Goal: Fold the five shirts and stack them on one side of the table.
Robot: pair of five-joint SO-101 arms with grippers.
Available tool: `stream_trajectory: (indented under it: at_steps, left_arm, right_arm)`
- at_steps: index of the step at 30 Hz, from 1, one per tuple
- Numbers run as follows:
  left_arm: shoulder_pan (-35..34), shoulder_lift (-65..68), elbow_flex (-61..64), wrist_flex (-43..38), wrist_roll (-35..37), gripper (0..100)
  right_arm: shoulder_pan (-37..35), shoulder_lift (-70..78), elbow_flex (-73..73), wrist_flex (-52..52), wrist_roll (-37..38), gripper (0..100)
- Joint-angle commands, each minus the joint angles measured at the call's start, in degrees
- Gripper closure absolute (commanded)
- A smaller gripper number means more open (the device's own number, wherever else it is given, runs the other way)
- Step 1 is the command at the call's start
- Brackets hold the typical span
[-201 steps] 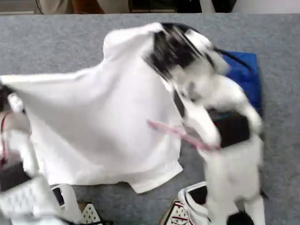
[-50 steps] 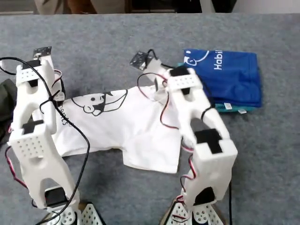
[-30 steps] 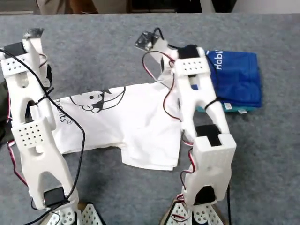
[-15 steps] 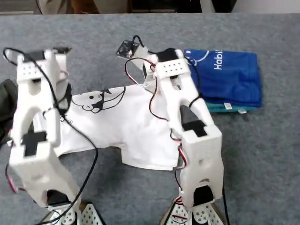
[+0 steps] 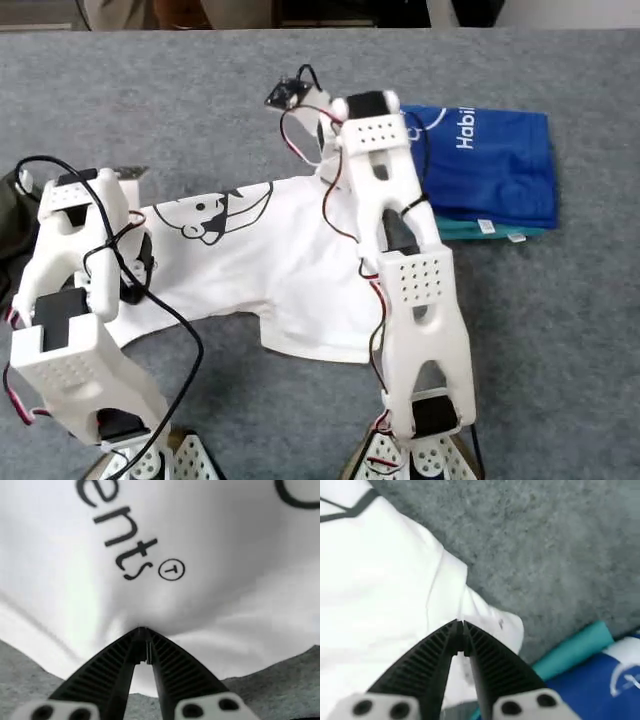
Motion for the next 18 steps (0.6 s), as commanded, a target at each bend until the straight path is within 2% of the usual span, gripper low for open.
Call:
stream_trajectory:
  at_steps: [1,4,8,12,18]
  left_arm:
    - [1.14,-0.4,-2.02,2.29,-0.53,98]
    - [-0.26,-0.4,-0.35,1.85,-0.62,98]
    - [-5.1,-0.4,1.76,-0.35,-1.41,98]
    - [-9.58,-0.4,0.79,-0.88,-4.48,98]
    - [-9.58,0.13,-2.29,-5.89,-4.22,98]
  right_arm:
    - [-1.1,-0.84,-11.12,7.21,-0.35,99.7]
    - [-0.66,-0.75,-17.27,12.04,-0.35,99.7]
    - [2.68,-1.1,-18.07,12.31,-0.35,99.7]
    - [4.53,-1.1,-12.18,12.31,-0.35,99.7]
    - [4.35,0.48,-3.38,7.38,-4.13,99.7]
